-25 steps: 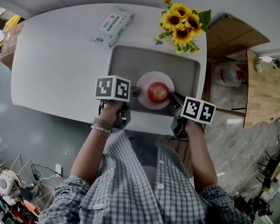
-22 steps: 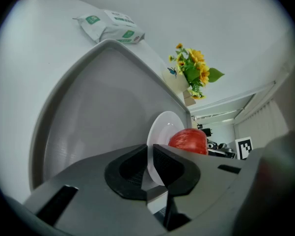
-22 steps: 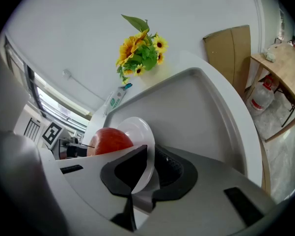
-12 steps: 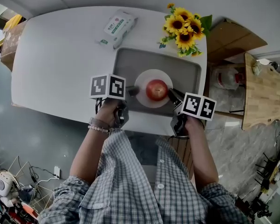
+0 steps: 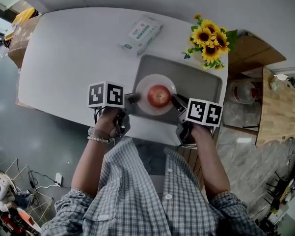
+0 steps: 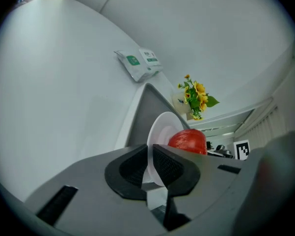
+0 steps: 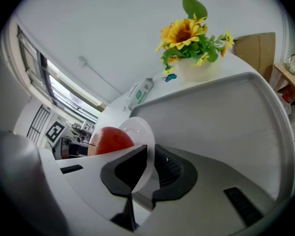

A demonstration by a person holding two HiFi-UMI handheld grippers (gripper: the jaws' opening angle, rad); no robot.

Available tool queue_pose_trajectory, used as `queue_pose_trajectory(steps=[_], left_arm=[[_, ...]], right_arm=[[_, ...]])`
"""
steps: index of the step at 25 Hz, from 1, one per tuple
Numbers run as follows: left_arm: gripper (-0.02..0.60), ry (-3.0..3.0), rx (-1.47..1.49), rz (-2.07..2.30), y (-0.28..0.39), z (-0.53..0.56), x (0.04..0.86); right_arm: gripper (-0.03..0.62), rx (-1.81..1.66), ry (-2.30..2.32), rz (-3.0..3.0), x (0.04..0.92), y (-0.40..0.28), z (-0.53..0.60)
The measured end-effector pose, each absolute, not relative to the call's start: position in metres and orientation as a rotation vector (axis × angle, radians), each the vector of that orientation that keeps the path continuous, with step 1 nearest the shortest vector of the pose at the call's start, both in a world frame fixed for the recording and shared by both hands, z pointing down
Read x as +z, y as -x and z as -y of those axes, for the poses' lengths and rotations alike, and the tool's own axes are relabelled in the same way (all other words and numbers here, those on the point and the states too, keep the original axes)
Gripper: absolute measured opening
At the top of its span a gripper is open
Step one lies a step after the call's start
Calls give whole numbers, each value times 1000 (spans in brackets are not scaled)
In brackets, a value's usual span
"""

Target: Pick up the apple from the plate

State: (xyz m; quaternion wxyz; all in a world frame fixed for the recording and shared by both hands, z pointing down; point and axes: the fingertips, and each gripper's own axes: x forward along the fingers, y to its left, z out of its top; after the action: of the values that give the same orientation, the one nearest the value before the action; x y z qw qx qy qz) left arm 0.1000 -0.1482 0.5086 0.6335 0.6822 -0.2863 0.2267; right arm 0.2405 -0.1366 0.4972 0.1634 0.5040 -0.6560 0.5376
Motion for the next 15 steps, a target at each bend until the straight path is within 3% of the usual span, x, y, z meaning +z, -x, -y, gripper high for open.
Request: queue_pose_trajectory(steps=[15], left_arm=[[38,-1472,424,786,23,153,517]], right_arm=[[57,1483,-1254,1930,504,-118,164]])
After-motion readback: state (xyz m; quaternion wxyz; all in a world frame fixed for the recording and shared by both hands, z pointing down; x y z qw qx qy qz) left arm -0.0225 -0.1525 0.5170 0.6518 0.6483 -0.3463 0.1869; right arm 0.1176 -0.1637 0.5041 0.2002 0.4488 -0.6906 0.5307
